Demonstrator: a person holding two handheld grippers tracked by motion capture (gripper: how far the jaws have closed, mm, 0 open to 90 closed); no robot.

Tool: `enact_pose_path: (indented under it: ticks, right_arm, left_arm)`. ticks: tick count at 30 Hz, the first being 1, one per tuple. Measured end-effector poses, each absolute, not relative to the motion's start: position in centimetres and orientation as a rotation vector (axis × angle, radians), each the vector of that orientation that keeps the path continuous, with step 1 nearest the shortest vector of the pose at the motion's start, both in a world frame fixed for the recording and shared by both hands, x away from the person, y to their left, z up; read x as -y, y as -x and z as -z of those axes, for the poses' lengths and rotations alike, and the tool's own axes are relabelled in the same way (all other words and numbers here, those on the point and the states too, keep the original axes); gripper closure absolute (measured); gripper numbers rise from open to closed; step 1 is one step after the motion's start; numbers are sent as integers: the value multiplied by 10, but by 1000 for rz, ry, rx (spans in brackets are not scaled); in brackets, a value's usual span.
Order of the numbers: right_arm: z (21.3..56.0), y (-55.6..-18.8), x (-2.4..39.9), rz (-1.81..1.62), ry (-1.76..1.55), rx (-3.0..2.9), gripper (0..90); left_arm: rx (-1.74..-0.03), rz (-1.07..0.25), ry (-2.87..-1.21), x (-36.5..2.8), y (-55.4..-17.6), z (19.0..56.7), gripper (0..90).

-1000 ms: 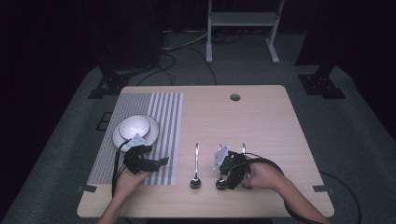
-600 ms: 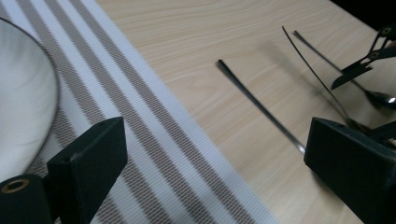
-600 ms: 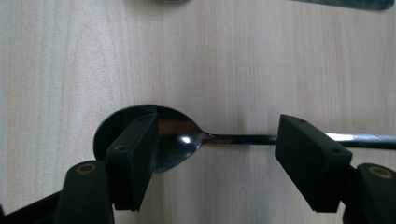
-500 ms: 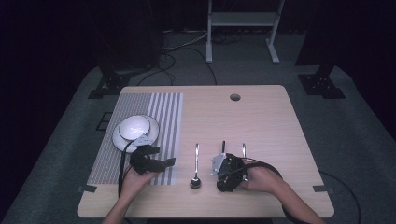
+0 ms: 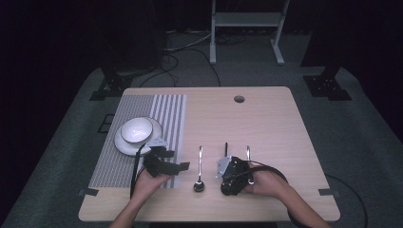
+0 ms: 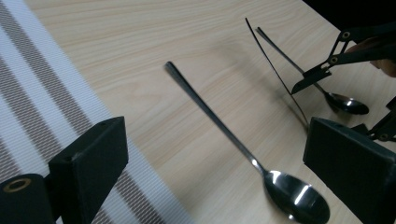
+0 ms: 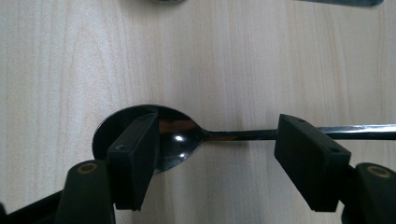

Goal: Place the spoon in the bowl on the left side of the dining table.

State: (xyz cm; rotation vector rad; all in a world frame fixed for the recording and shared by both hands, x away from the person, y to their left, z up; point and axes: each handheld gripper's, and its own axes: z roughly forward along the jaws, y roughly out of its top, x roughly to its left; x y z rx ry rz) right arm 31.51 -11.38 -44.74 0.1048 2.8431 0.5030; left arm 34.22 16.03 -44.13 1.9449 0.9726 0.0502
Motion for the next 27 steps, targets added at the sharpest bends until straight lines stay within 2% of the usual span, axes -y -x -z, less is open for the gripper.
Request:
enact_pose_path:
  ticks: [18, 27]
  right_arm:
    - [450, -316, 121, -583, -150, -2840, 297]
    - [450, -317, 123, -602, -152, -2842, 297]
  left_arm:
    - [-952, 44, -1952, -103, -376, 436, 59]
    - [-975, 121, -1950, -85, -390, 441, 107]
